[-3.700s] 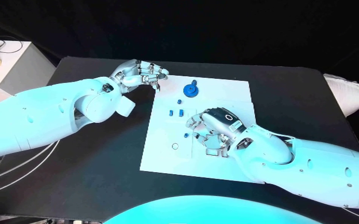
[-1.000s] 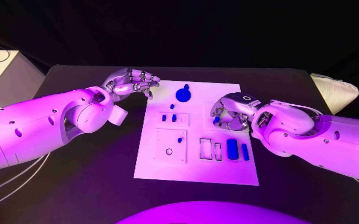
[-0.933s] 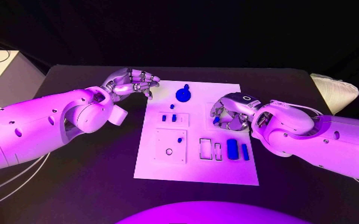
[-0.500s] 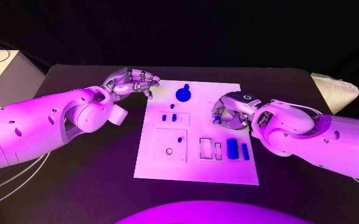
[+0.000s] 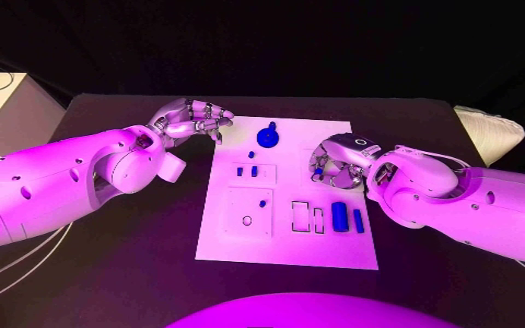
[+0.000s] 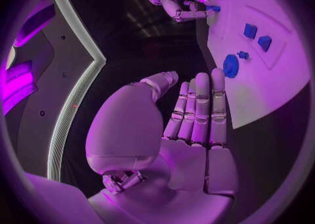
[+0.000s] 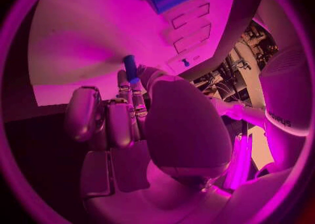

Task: Assemble the parts on the task board

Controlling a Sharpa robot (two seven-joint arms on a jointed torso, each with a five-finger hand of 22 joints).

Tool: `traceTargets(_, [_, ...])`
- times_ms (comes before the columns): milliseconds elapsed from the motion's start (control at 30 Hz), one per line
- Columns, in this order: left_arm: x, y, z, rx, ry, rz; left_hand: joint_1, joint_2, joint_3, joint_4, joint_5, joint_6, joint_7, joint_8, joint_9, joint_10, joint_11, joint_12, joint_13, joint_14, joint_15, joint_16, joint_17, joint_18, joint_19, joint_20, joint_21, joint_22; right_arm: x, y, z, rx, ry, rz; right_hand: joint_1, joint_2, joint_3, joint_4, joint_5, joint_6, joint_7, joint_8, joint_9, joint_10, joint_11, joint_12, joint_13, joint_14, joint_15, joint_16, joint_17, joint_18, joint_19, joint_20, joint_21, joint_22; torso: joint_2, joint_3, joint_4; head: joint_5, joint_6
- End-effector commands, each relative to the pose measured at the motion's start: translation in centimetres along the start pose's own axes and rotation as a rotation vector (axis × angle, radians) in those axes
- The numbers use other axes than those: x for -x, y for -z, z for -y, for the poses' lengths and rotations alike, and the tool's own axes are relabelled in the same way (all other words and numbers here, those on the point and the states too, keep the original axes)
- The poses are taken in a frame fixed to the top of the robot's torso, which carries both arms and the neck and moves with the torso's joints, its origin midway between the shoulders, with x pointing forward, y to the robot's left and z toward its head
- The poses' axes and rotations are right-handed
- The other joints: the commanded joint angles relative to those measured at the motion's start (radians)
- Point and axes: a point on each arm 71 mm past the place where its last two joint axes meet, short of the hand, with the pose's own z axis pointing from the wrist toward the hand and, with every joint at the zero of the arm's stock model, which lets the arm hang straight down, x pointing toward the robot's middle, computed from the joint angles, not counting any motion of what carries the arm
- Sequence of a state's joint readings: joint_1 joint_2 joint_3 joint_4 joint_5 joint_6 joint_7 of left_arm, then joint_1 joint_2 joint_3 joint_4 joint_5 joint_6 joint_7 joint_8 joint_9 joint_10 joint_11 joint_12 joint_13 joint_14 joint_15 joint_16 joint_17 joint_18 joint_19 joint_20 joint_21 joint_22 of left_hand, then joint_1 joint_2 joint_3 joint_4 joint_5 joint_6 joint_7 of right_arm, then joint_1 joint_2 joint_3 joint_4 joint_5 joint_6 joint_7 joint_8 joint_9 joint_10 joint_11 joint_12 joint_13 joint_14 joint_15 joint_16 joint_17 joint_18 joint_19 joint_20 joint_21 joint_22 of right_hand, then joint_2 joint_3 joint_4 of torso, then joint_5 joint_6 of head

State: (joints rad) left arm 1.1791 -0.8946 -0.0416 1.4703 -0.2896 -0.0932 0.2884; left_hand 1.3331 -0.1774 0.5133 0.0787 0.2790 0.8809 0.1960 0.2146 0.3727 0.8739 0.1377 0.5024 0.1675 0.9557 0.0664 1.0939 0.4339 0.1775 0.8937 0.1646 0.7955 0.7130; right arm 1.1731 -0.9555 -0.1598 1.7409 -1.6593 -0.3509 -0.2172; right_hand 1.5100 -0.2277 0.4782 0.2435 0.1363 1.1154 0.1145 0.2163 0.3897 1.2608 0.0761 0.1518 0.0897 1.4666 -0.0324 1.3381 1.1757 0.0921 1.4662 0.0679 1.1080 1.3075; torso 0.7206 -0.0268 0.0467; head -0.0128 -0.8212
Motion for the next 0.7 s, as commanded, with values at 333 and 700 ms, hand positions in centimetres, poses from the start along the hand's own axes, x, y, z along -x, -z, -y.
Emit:
traceTargets(333, [-0.2,0.0,0.0,-0.003,0.013,-0.017,0.011,0.0,-0.004,0.002,0.002,-0.006,-0.001,0.007,0.001,-0.006,0.0,0.005,-0.001,-0.007,0.003,-0.004,-0.001,0.006,0.004,0.0,-0.004,-0.001,0.1,0.3,-1.1,0.039,0.028,0.026,-0.001,0.01,0.158,-0.143,-0.041,0.009,0.004,0.012,0.009,0.051,-0.034,-0.001,0.055,0.024,-0.006,0.0,0.003,-0.015,0.011,-0.009,0.019,0.072,-0.001,-0.0001,-0.0001,0.004,0.0])
traceTargets(700, [-0.2,-0.1,-0.1,-0.003,0.012,-0.014,0.01,0.001,-0.005,0.004,0.002,-0.006,0.0,0.007,0.001,-0.007,0.001,0.006,-0.001,-0.007,0.003,-0.005,-0.001,0.006,0.005,0.0,-0.005,-0.002,2.4,0.5,-2.2,0.069,0.041,0.074,-0.005,0.009,0.164,-0.148,-0.043,0.01,0.003,0.014,0.011,0.053,-0.035,-0.001,0.057,0.025,-0.006,0.001,0.005,-0.015,0.011,-0.009,0.021,0.073,-0.002,-0.0004,0.0002,0.003,0.002])
